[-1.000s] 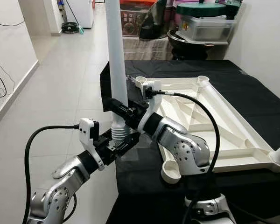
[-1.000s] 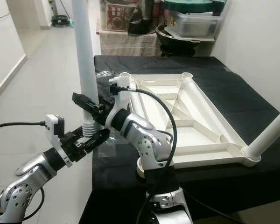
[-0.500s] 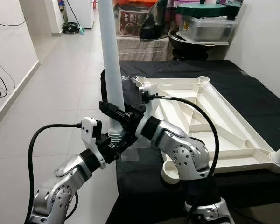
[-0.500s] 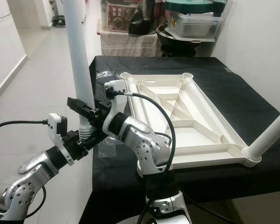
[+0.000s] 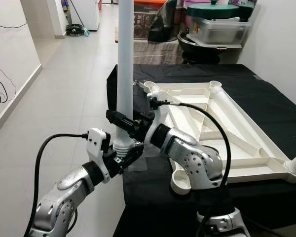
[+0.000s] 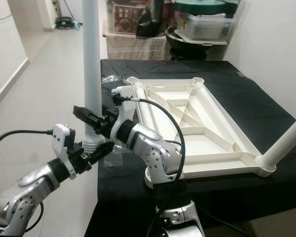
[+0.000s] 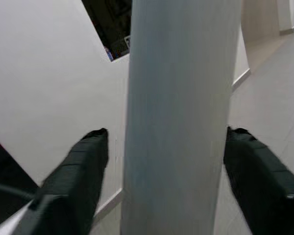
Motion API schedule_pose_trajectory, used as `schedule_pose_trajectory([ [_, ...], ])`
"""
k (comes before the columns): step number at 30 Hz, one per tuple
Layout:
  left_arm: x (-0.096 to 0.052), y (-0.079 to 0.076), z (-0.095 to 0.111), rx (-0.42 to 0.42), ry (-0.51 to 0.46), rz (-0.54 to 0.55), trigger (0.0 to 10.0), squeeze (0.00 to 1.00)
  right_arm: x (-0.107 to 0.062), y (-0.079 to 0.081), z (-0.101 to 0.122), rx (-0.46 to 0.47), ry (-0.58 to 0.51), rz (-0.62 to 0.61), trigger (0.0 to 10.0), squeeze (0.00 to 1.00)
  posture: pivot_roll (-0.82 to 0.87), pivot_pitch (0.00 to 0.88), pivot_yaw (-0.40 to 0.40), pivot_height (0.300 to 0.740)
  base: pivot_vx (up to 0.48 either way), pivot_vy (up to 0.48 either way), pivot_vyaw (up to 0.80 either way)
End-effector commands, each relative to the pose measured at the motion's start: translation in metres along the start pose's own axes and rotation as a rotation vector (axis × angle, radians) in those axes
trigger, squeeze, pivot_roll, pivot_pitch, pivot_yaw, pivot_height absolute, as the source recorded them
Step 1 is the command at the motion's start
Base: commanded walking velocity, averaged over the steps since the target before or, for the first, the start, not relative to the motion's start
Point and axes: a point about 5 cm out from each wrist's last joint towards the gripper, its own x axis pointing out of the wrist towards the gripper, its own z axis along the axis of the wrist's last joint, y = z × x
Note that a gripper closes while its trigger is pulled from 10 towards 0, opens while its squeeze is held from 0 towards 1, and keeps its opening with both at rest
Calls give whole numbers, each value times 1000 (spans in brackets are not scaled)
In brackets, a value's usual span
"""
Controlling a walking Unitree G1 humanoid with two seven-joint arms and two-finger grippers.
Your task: Building children table
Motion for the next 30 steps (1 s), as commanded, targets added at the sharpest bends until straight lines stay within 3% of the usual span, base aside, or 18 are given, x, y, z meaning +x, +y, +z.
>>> schedule_pose_trajectory([
  [1, -2, -2, -3, 43, 23, -29, 10000, 0, 0, -3, 4, 52, -5, -7, 10000, 1000, 104, 0, -70, 740, 0, 0, 0],
  [5, -11, -2, -10, 106, 89, -57, 10000, 0, 3, -9, 14, 169, -24, -22, 10000, 1000, 107, 0, -70, 740, 0, 0, 0],
  [7, -11, -2, -10, 106, 89, -57, 10000, 0, 3, -9, 14, 169, -24, -22, 10000, 1000, 107, 0, -70, 740, 0, 0, 0],
  [8, -14, -2, -12, 138, 113, -67, 10000, 0, 4, -11, 13, 248, 0, -8, 10000, 1000, 114, 0, -76, 740, 0, 0, 0],
  [9, -15, -1, -13, 162, 131, -76, 10000, 0, 5, -12, 9, 312, 21, -2, 10000, 0, 119, 0, -77, 740, 0, 0, 0],
  [11, -17, -1, -15, 187, 151, -89, 10000, 0, 7, -12, 1, 376, 64, 5, 10000, 0, 121, 0, -79, 740, 0, 0, 0],
  [18, -18, -2, -18, 208, 165, -104, 10000, 0, 6, -2, -20, 413, 176, 36, 9843, 0, 117, 0, -77, 740, 0, 0, 0],
  [19, -18, -2, -18, 208, 164, -105, 10000, 0, 6, -3, -21, 409, 174, 26, 3059, 0, 117, 0, -77, 740, 0, 0, 0],
  [20, -18, -2, -18, 208, 164, -105, 10000, 0, 6, -3, -21, 409, 174, 26, 3059, 0, 117, 0, -77, 740, 0, 0, 0],
  [21, -17, -3, -18, 208, 163, -109, 10000, 0, 6, -4, -21, 403, 153, 5, 0, 0, 116, 0, -74, 740, 0, 0, 0],
  [23, -17, -3, -18, 208, 162, -111, 10000, 0, 6, -4, -19, 402, 139, -2, 0, 0, 116, 0, -74, 740, 0, 0, 0],
  [26, -14, -5, -19, 201, 157, -126, 10000, 0, 5, -3, -9, 290, 56, -12, 0, 0, 110, 0, -69, 740, 0, 0, 0],
  [30, -13, -7, -19, 199, 153, -139, 10000, 0, 5, 1, -7, 245, 33, -1, 0, 0, 112, 0, -71, 740, 0, 0, 0],
])
